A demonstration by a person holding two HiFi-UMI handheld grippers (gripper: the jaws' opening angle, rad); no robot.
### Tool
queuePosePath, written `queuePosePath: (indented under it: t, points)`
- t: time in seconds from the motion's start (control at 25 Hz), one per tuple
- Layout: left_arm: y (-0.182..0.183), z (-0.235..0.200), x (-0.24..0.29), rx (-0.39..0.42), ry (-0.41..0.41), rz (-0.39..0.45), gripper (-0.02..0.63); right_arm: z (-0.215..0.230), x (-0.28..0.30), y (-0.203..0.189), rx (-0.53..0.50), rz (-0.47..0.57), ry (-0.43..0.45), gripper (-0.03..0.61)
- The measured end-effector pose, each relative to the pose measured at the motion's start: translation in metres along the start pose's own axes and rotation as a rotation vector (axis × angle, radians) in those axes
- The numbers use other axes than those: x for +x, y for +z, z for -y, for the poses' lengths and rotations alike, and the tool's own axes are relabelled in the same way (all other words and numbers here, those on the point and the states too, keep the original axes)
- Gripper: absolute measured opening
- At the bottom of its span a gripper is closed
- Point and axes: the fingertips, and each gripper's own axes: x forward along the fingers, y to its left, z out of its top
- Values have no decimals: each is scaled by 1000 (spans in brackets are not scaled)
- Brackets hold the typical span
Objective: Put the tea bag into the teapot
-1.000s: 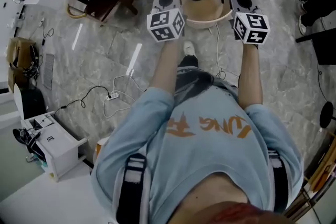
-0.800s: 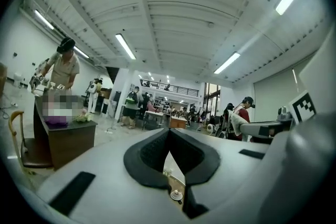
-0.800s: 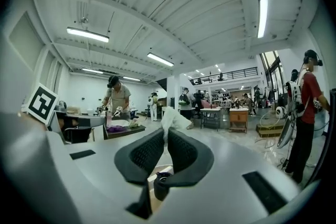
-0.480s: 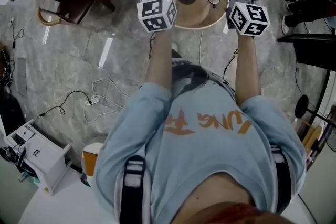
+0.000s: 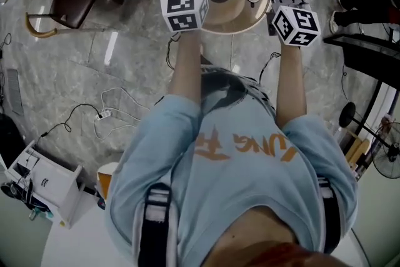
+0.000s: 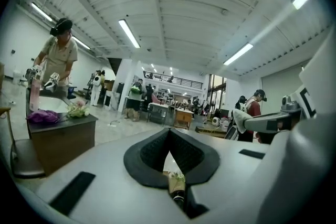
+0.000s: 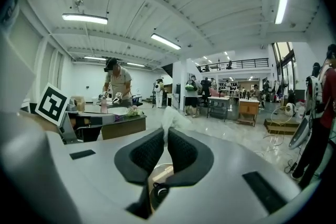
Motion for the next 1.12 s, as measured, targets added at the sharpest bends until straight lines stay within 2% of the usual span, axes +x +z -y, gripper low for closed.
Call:
queuePosePath:
  t: [0.12, 0.2, 0.32, 0.4, 0.64, 0.92, 1.12]
  points:
    - [-11, 9, 20, -7, -19, -36, 25, 21, -7, -15, 16, -26, -34, 34]
    - [-23, 30, 28, 2, -48, -62, 26, 46, -23, -30, 47, -43, -75, 35]
    - [-37, 67, 37, 30, -89, -94, 25, 90, -42, -49, 136, -39, -134, 35]
    - [-39, 82, 41, 56, -93, -114, 25, 106, -44, -54, 218, -9, -138, 35]
    - [-26, 90, 48, 82, -26, -125, 25, 99, -11, -42, 258, 23, 28, 35]
    - [-48, 94, 36, 82, 42, -169, 26, 111, 9, -60, 336, 9, 93, 35]
    - [-56, 87, 28, 65, 80, -188, 26, 104, 17, -61, 342, -3, 138, 34]
